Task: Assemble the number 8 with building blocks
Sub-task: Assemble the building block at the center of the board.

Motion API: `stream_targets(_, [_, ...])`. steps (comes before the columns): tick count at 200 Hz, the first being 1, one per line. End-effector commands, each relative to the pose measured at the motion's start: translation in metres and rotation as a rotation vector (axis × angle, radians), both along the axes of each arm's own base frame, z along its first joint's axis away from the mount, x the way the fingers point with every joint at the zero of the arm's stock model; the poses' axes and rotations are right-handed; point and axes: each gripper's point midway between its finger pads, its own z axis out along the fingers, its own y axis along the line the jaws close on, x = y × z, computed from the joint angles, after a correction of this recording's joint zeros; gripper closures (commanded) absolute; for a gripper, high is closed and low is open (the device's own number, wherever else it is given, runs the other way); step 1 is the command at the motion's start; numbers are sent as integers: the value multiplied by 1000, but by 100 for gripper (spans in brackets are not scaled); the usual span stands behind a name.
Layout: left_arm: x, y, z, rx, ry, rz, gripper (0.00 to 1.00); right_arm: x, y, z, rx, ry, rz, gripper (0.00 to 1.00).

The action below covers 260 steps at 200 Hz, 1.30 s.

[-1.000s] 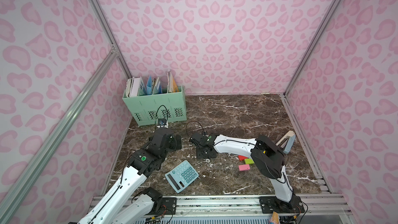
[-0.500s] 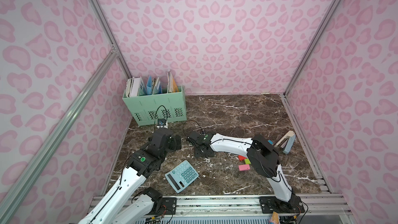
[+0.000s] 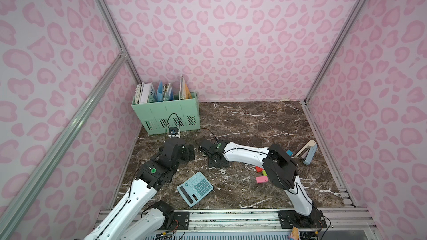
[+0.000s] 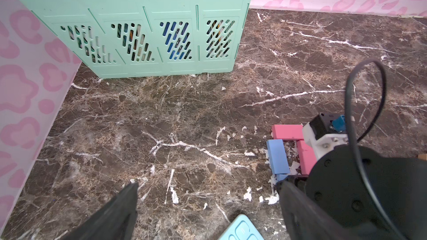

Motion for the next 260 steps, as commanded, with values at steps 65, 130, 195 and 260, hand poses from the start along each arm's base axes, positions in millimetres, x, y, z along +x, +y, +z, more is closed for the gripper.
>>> stream_targets(65, [2, -2, 0, -7, -6, -3, 1, -3, -18, -7, -78, 12, -17, 35])
stream_targets(130, [2, -2, 1, -8, -9, -2, 1, -5, -17, -6, -68, 10, -12, 28])
stream_targets(195, [1, -1, 1, -7, -10, 0, 1, -5, -15, -4, -48, 3, -2, 25])
stream_targets(260, [2, -1, 1, -5, -14, 1, 1, -3, -11, -4, -36, -7, 26, 28])
